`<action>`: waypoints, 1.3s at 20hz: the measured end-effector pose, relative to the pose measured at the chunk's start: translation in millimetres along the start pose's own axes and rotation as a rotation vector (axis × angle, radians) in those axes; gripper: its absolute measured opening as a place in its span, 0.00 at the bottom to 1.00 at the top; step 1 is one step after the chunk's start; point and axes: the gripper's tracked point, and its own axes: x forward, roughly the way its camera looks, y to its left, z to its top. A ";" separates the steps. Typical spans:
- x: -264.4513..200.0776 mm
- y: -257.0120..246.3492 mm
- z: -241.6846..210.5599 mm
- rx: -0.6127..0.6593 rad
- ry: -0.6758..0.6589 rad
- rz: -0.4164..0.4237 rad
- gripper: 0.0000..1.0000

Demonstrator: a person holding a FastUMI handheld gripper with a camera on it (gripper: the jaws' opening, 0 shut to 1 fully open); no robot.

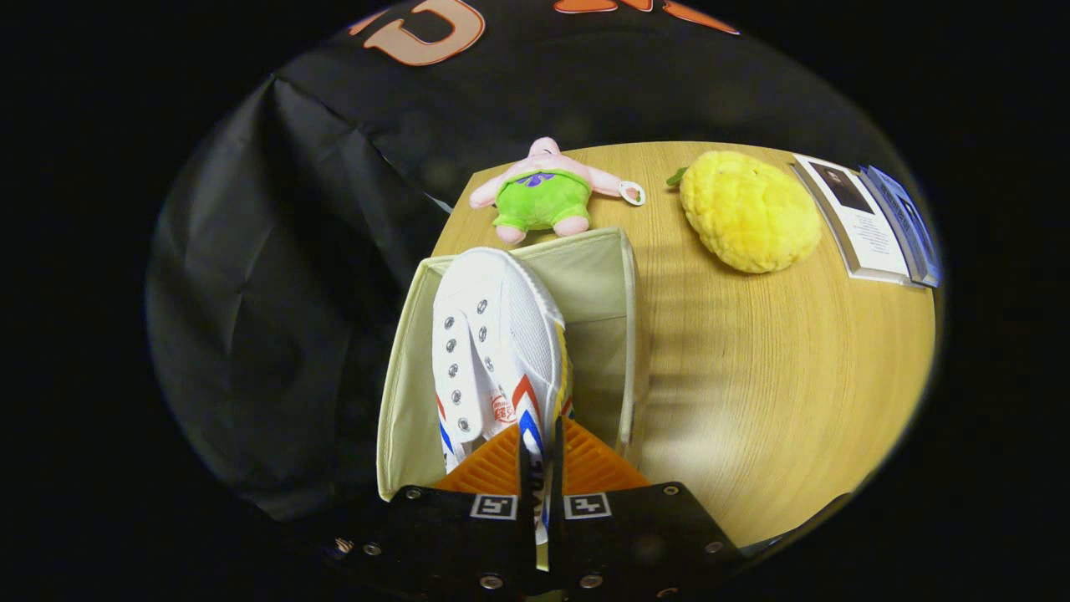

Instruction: Open the storage box then place both shoes into the box .Put the left shoe in first, then the right shoe, with the right side of both shoes facing outward in a uniform manner.

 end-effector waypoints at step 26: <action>-158.3 -28.5 68.7 -0.037 -0.356 0.196 0.84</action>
